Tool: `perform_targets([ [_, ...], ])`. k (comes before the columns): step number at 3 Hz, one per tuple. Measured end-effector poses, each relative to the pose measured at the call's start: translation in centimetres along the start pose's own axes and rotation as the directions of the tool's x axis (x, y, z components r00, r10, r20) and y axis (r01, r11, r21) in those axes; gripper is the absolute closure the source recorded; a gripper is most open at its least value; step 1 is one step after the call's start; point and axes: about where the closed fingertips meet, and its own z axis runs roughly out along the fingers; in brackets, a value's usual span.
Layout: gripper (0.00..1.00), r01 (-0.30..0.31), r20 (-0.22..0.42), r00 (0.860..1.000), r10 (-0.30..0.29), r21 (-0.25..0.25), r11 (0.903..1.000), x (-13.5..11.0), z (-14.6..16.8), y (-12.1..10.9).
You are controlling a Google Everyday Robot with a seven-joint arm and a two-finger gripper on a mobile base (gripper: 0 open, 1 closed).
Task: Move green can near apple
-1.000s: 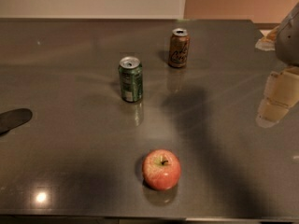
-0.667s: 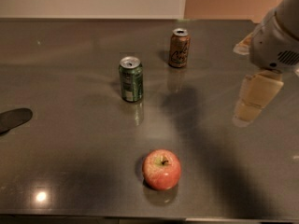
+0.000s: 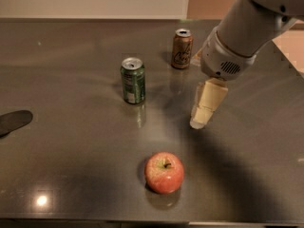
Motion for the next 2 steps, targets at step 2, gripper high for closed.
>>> perform_targets([
  [2,0.00,0.041,0.112,0.993,-0.034,-0.058,0.9974,-5.8,3.6,-0.9],
])
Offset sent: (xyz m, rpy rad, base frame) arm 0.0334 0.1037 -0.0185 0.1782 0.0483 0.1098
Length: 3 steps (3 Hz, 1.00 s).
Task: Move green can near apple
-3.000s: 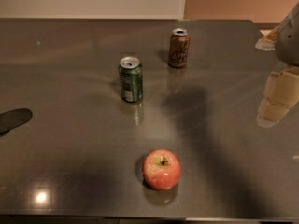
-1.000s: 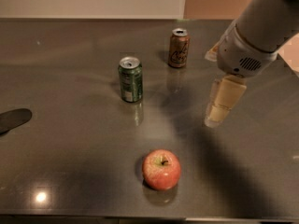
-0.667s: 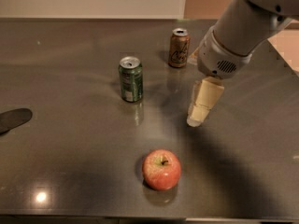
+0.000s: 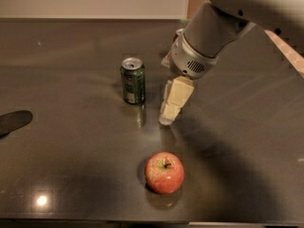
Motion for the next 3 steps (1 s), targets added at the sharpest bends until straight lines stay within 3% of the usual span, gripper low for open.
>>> perform_targets([
  [3,0.00,0.025,0.136,0.990,-0.024,-0.005,0.9997,-6.6,1.9,-4.1],
])
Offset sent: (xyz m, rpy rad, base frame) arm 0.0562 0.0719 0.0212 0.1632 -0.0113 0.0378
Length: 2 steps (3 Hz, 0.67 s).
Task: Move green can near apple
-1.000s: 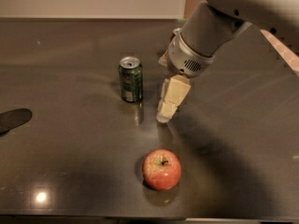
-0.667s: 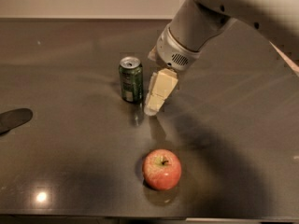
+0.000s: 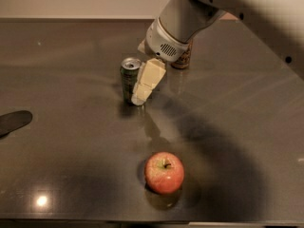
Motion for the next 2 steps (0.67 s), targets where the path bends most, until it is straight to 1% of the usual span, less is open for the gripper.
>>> perform_targets([
  [1,0.00,-0.005,0.013,1.000,0.005,-0.004,1.0000,-0.6,0.3,-0.9],
  [2,0.00,-0.020,0.019,1.000,0.021,-0.012,0.9997,-1.3,0.8,-2.5],
])
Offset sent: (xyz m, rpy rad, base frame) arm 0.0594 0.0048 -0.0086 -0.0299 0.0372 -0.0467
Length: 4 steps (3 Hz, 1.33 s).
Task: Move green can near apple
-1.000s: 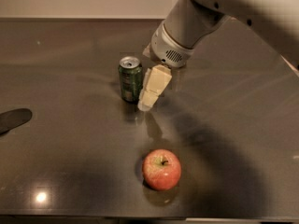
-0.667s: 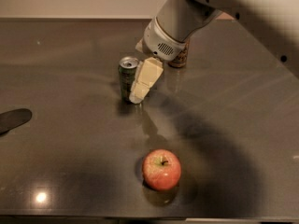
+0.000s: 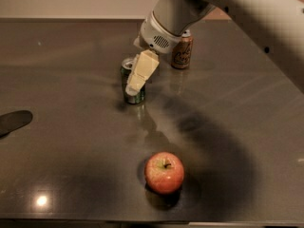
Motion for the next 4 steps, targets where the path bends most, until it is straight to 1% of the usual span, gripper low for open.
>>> perform_targets([
  [1,0.00,-0.014,-0.030,0.999,0.014,-0.001,0.9999,0.6,0.6,-1.5],
  [2,0.00,-0.016,-0.060,0.998,0.016,-0.004,0.9999,1.3,0.9,-2.0],
  [3,0.18,-0.015,-0.097,0.995,0.014,-0.012,0.9998,2.3,1.2,-2.0],
  [4,0.41,-0.004,-0.098,0.995,0.001,-0.038,0.9993,2.3,1.5,-1.3],
])
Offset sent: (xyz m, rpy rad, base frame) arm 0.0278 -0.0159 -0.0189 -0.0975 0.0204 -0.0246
